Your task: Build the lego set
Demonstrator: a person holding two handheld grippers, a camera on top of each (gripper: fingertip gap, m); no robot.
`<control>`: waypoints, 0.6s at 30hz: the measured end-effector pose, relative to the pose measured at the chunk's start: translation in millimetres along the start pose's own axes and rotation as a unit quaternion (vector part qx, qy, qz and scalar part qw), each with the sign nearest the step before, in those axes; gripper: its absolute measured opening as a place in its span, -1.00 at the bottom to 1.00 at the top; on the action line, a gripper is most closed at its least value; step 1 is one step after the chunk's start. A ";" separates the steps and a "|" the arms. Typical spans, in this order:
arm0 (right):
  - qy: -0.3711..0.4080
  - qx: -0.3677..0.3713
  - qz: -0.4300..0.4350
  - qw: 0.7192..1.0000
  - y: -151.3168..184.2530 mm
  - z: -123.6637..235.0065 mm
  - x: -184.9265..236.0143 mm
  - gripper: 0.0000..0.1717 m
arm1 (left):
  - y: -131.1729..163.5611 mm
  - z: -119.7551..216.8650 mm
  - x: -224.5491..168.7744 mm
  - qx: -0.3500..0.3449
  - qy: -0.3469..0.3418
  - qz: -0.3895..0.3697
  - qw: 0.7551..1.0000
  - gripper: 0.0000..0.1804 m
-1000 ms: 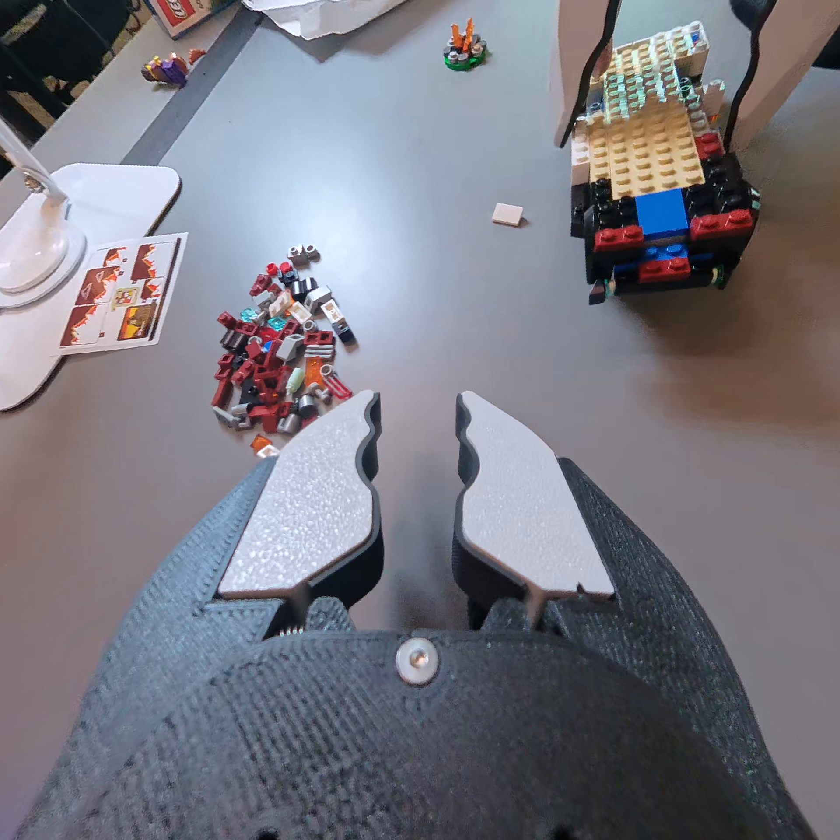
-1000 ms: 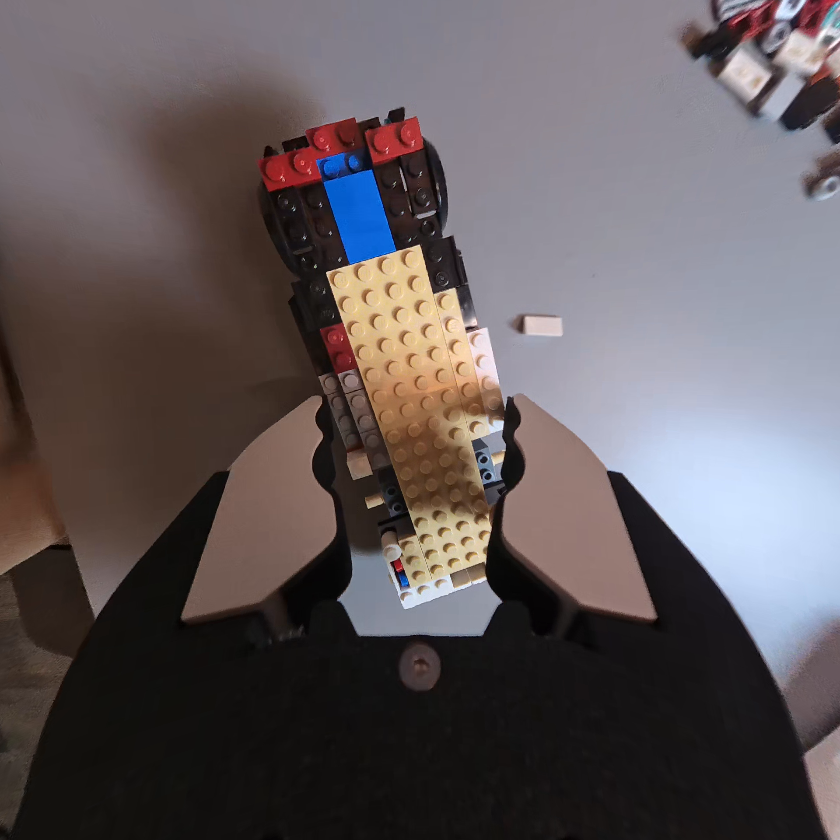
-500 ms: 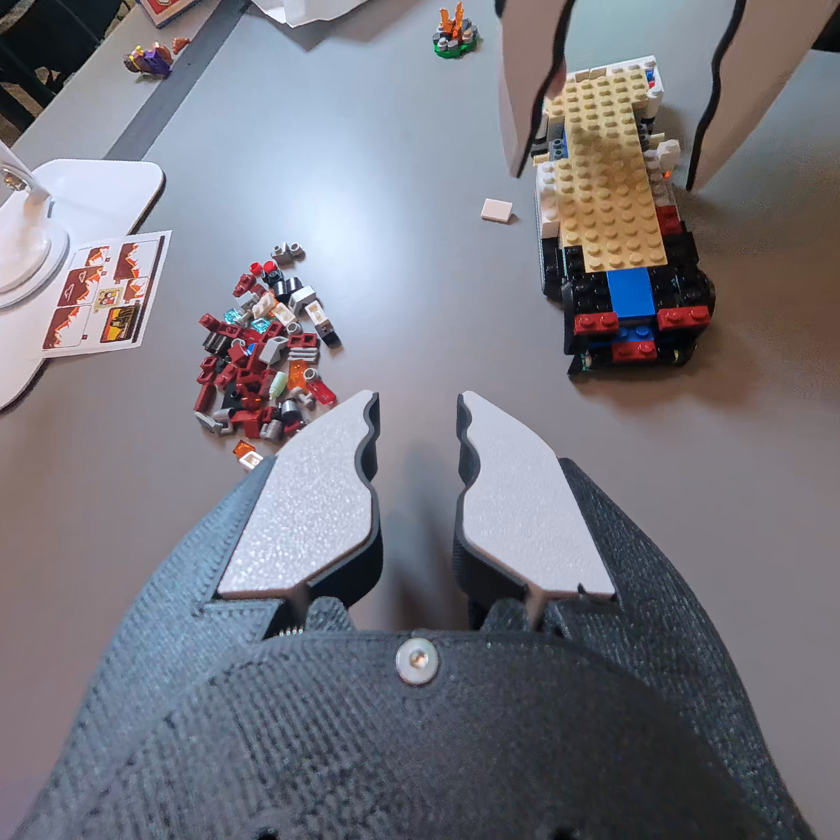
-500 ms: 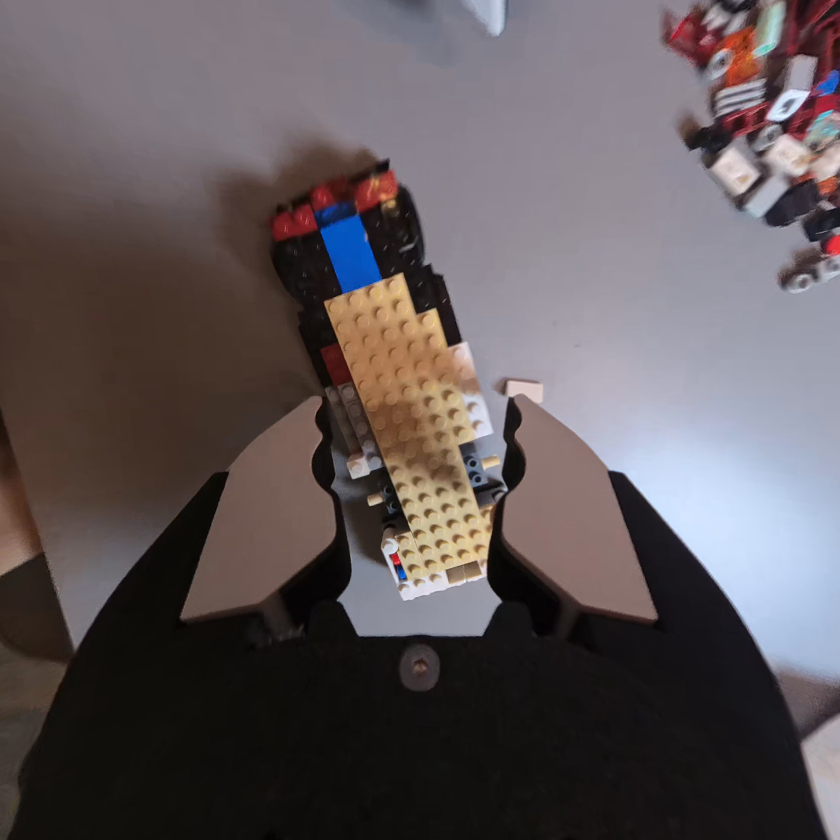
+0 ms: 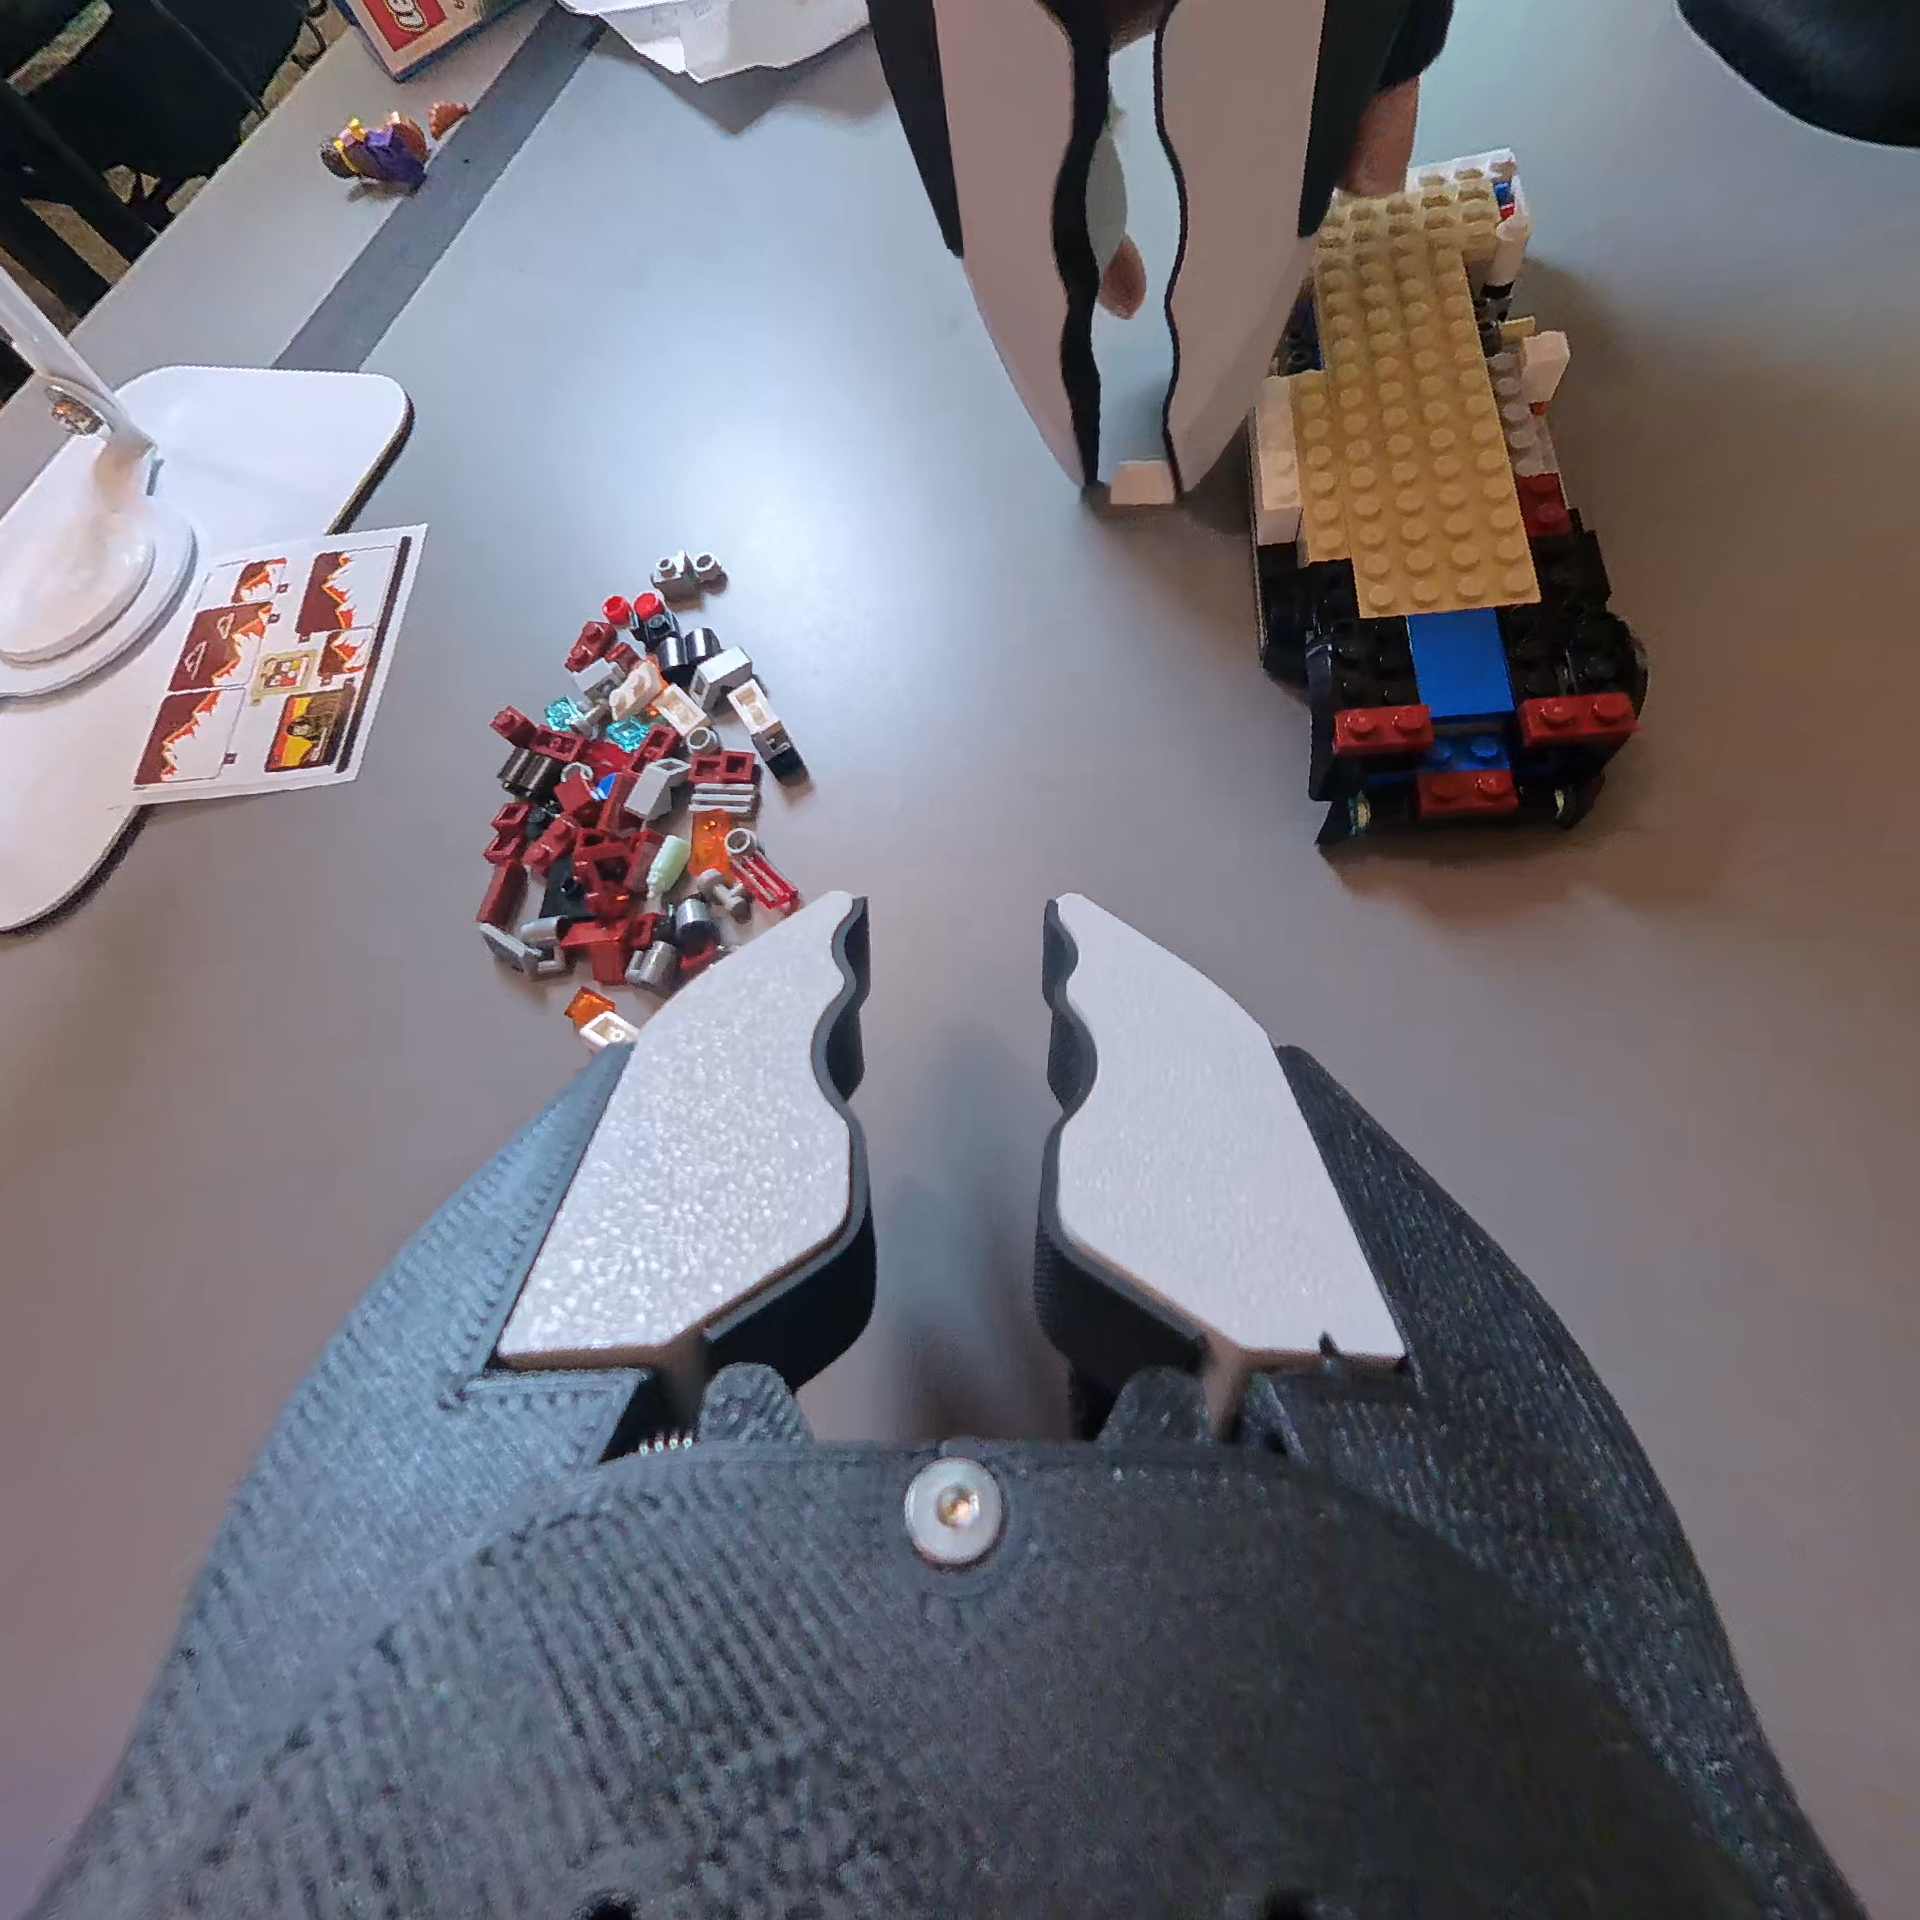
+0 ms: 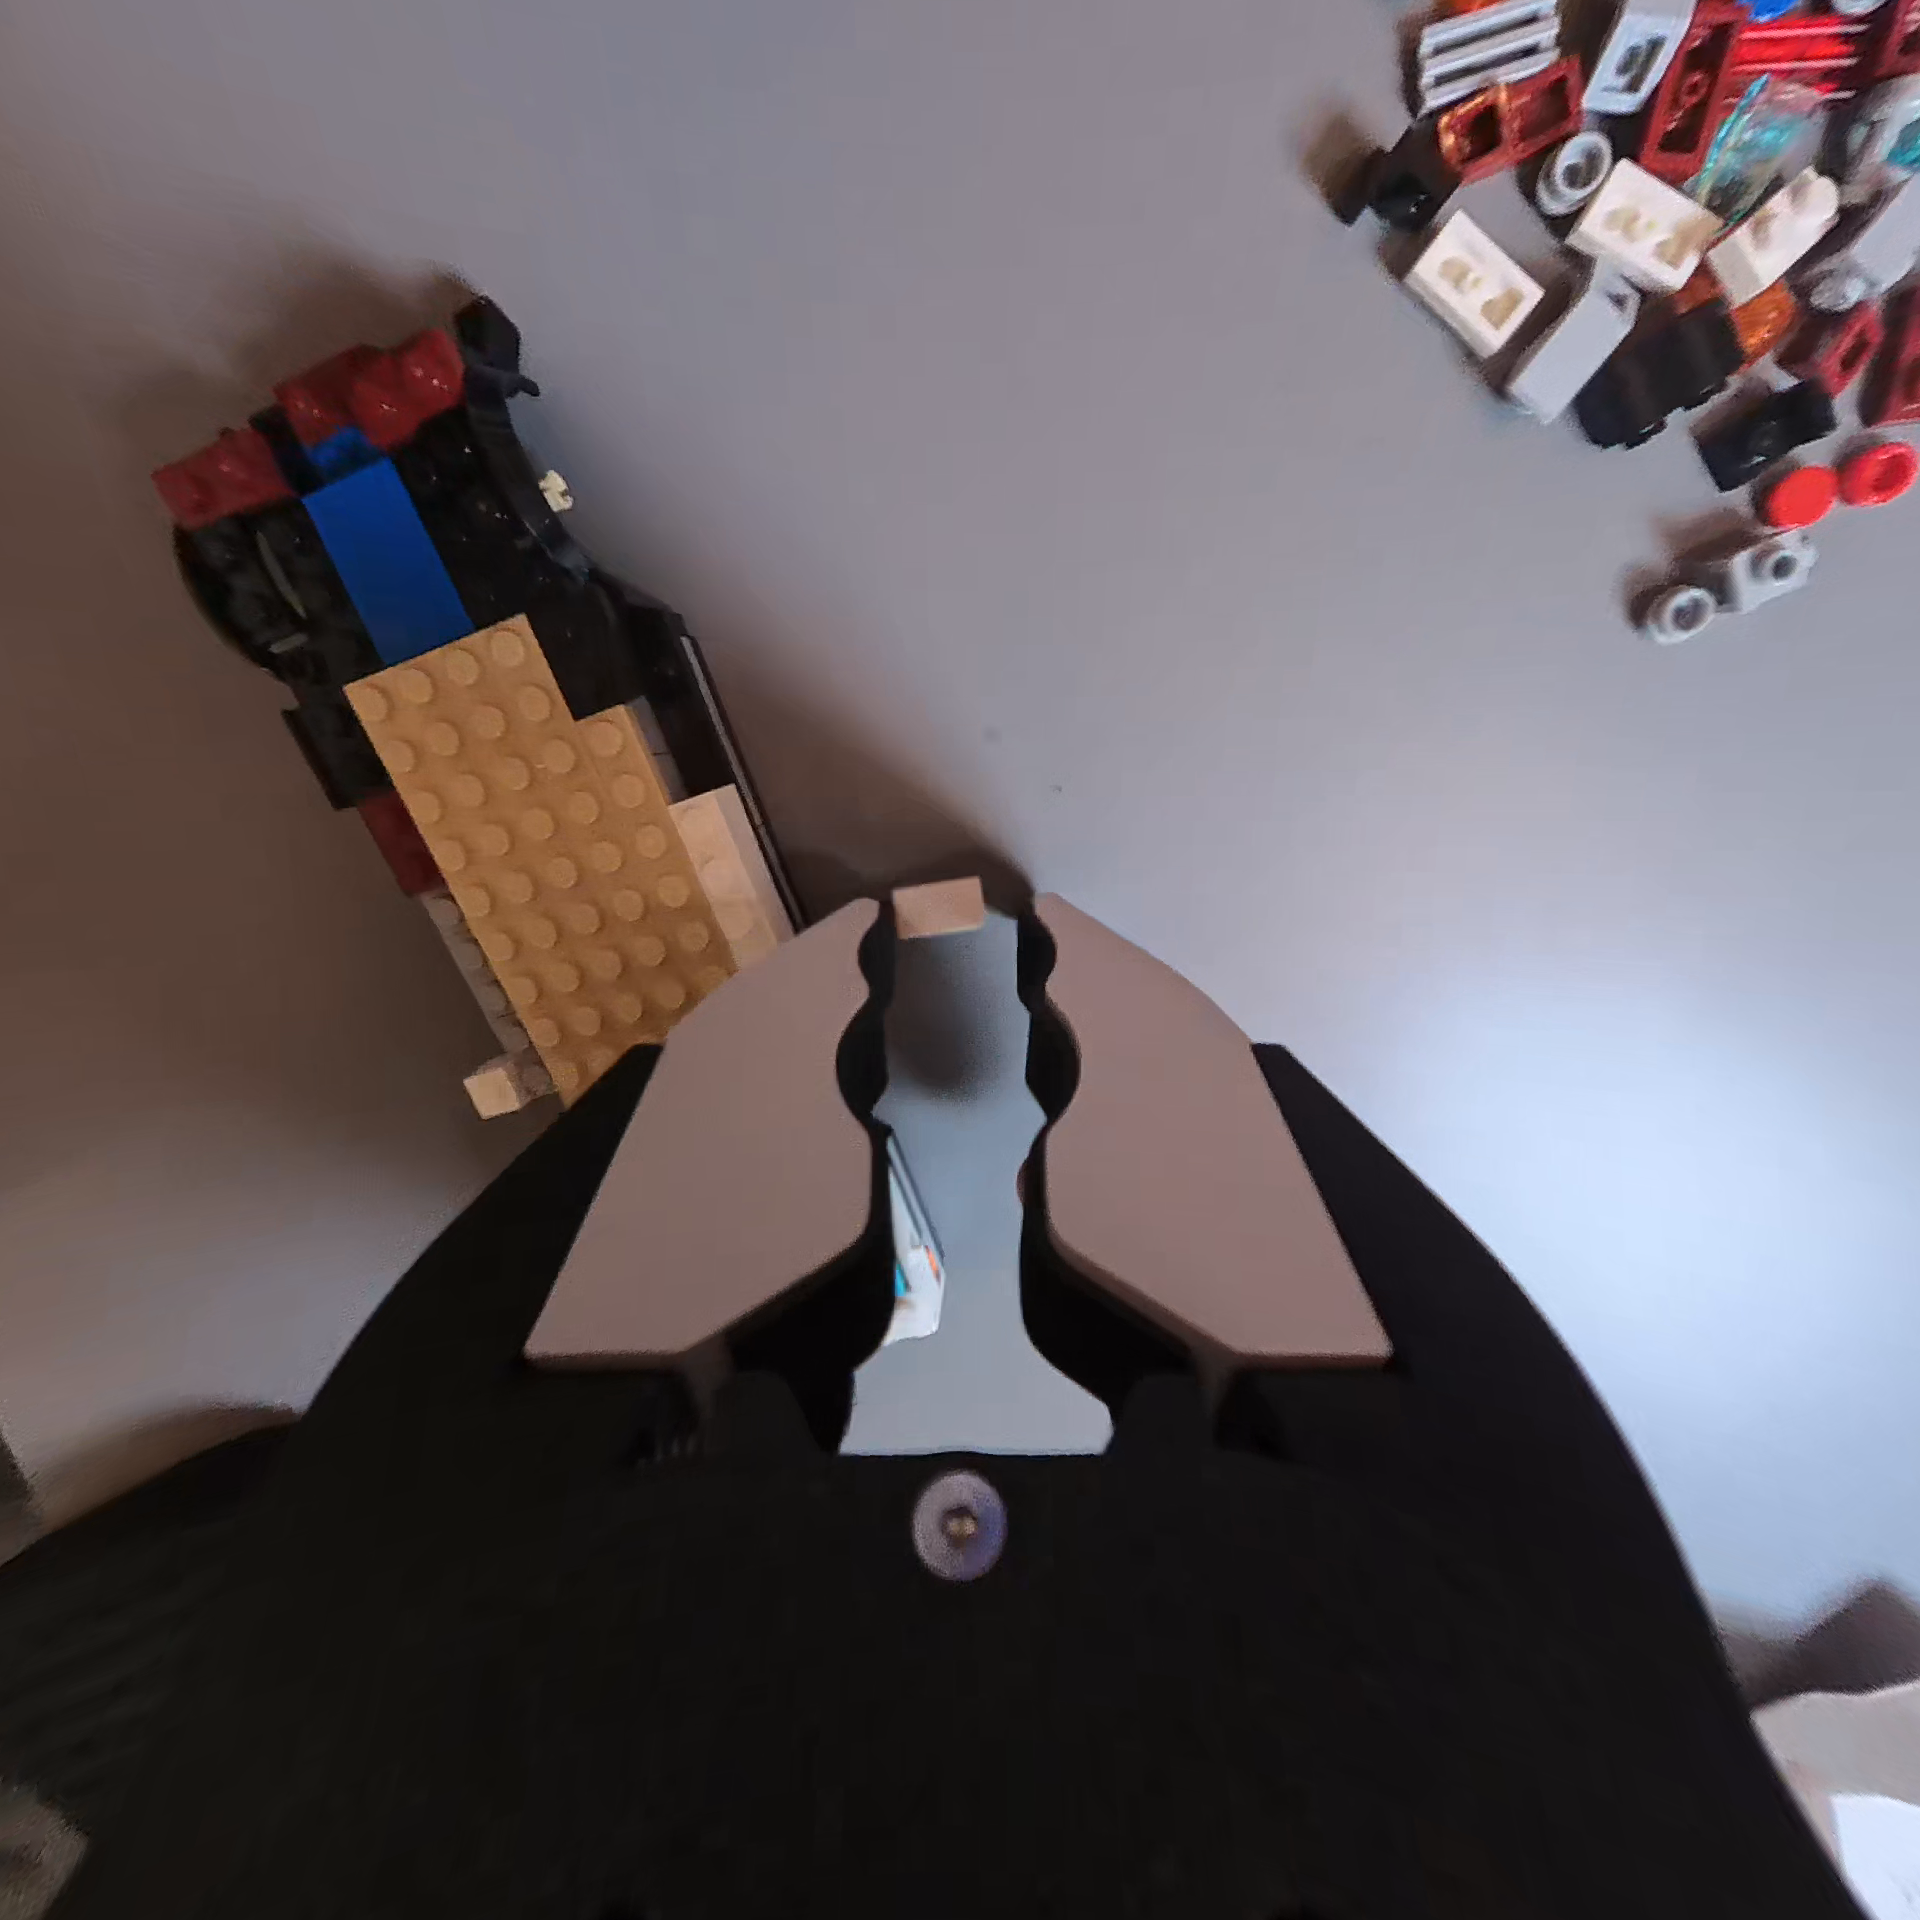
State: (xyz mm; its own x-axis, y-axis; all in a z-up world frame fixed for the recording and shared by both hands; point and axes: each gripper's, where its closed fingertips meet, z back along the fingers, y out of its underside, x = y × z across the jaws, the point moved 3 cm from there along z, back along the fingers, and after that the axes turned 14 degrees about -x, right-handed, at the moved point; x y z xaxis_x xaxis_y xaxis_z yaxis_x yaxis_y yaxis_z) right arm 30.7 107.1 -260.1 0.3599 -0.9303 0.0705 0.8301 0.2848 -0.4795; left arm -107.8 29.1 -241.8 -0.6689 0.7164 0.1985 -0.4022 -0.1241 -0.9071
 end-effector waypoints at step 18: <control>0.050 -0.040 0.115 0.991 -104.3 -19.5 -63.5 -0.80 | 1.9 1.3 4.4 0.000 -0.007 0.001 1.000 -0.65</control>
State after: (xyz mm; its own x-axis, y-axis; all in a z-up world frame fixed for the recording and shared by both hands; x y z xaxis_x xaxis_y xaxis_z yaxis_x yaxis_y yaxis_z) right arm -87.0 131.9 -231.6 0.4883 -0.8622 -0.1350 0.6924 0.4770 -0.5414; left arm -112.4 31.2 -242.1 -0.6775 0.7072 0.2022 -0.4016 -0.1253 -0.9072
